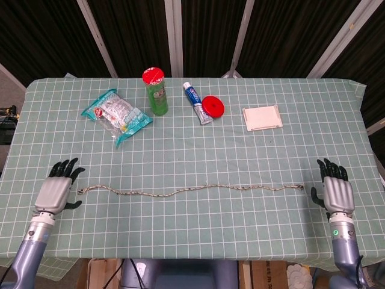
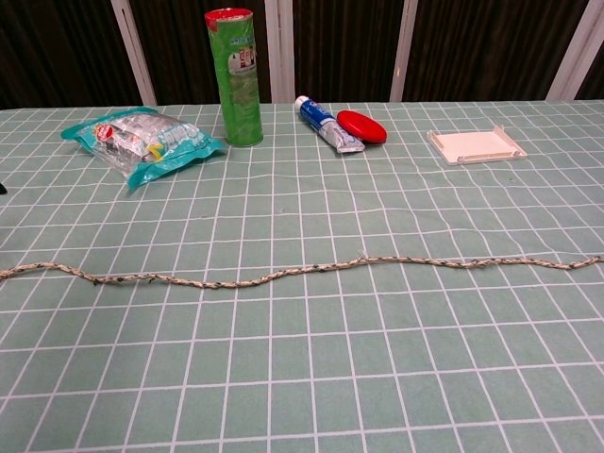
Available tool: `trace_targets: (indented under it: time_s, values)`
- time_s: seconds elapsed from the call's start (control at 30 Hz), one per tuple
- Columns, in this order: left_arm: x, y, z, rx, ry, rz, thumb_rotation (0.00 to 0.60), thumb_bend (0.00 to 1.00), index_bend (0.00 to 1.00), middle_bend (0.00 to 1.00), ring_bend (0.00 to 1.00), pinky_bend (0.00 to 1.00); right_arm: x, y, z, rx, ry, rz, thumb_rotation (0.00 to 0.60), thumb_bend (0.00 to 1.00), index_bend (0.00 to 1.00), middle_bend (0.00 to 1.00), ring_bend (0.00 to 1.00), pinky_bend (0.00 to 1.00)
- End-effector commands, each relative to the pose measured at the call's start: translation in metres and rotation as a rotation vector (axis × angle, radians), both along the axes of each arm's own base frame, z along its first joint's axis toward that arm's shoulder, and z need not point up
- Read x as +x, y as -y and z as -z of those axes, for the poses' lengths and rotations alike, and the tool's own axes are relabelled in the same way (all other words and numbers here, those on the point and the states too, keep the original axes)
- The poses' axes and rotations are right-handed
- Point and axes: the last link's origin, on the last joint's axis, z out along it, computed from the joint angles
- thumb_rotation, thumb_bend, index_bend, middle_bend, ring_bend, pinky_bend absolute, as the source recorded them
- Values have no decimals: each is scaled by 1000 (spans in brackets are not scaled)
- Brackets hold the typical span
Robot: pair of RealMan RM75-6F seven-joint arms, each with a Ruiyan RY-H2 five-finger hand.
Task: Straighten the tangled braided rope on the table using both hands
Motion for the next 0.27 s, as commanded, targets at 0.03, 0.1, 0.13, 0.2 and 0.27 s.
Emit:
trace_targets:
  time_s: [0.03,0.1,0.13,0.2,0.27]
  values:
    - [-6,35,-31,64,42,36,600,103,94,0,0,0,11,-21,-26,-55,46,-77,600,423,0,0,0,0]
    - [-13,49,-41,75,34,45,600,94,59,0,0,0,12,-33,-36,-64,45,-114,600,393,0,0,0,0]
    - [-16,56,-47,83,29,50,600,92,46,0,0,0,12,-40,-41,-69,43,-130,600,388,0,0,0,0]
    - [-22,67,-59,98,35,52,600,91,33,0,0,0,10,-55,-49,-69,41,-158,600,386,0,0,0,0]
    - [-23,74,-67,114,57,55,600,90,26,0,0,0,9,-67,-54,-63,34,-179,600,386,0,0,0,0]
